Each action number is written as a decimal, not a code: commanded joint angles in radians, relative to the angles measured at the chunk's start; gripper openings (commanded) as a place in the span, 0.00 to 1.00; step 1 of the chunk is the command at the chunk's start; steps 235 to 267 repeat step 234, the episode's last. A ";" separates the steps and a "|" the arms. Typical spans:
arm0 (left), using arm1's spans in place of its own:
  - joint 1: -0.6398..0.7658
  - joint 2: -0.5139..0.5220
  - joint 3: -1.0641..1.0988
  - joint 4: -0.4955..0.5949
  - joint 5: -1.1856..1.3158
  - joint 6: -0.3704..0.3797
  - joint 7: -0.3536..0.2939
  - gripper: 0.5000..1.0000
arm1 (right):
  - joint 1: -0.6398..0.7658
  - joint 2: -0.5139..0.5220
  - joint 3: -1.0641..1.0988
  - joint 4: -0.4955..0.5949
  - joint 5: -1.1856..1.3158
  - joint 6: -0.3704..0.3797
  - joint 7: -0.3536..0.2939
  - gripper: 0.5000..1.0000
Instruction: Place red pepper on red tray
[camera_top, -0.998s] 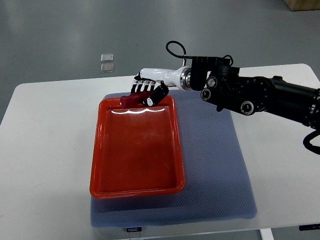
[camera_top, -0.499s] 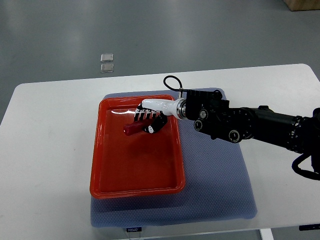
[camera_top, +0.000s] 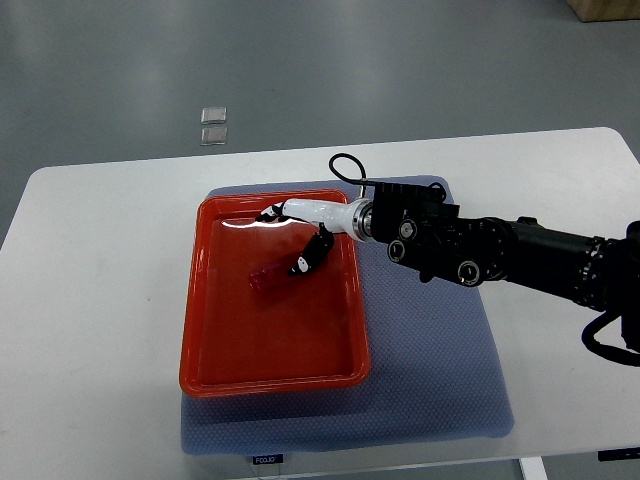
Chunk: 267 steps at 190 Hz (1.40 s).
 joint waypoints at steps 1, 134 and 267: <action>0.000 0.000 0.000 0.000 0.000 -0.002 0.000 1.00 | 0.002 0.000 0.059 0.004 0.003 0.004 -0.001 0.84; 0.000 0.000 0.000 -0.015 0.000 -0.002 0.000 1.00 | -0.444 -0.124 1.013 -0.003 0.884 0.113 0.074 0.84; 0.000 0.000 0.000 -0.018 0.000 -0.002 0.000 1.00 | -0.501 -0.101 1.004 -0.007 0.951 0.157 0.149 0.84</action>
